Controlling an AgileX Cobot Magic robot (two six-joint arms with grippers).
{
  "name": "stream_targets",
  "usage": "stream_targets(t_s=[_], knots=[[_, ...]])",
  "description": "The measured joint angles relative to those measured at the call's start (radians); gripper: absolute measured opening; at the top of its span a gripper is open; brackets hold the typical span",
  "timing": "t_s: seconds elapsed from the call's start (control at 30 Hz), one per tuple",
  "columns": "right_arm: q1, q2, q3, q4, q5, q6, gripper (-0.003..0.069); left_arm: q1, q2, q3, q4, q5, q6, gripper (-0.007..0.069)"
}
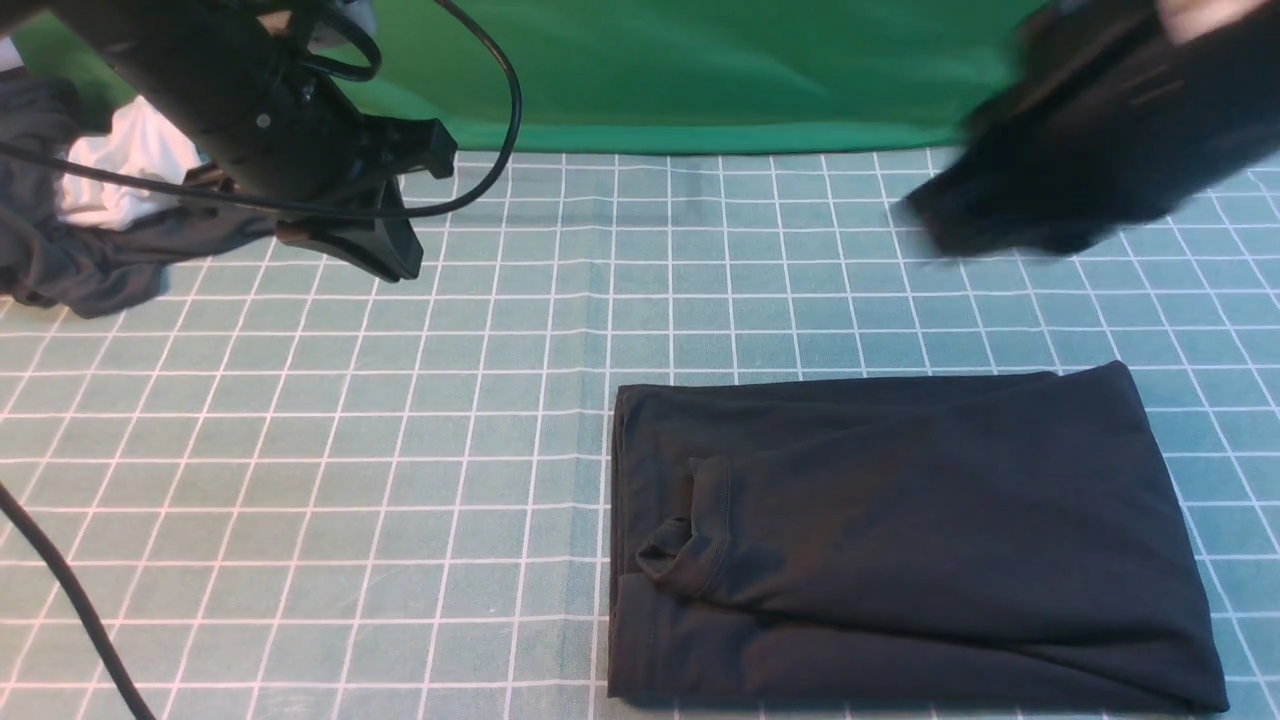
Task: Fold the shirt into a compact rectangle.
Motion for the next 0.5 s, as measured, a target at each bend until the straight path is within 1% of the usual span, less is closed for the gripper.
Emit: stream_targets(t_s=[0.07,0.1,0.17,0.3,0.4,0.5], knots=[[-0.002,-0.050,-0.001,-0.010,0.002,-0.011,0.0025,0.000,0.000,0.000,0.000,0.001,0.001,0.0013],[-0.002,-0.149,-0.001,-0.023,0.006,-0.022,0.0025,0.000,0.000,0.000,0.000,0.001,0.003,0.0013],[-0.002,-0.197,-0.001,-0.024,0.007,-0.029,0.0025,0.000,0.000,0.000,0.000,0.001,0.003,0.0013],[-0.002,-0.392,0.033,-0.032,0.008,-0.057,0.0025,0.000,0.000,0.000,0.000,0.000,0.006,0.0013],[-0.002,-0.554,0.139,-0.036,-0.018,-0.084,0.0025,0.000,0.000,0.000,0.000,-0.001,0.006,0.0013],[-0.002,-0.689,0.289,-0.038,-0.111,-0.112,0.0024,0.000,0.000,0.000,0.000,-0.003,0.006,0.0013]])
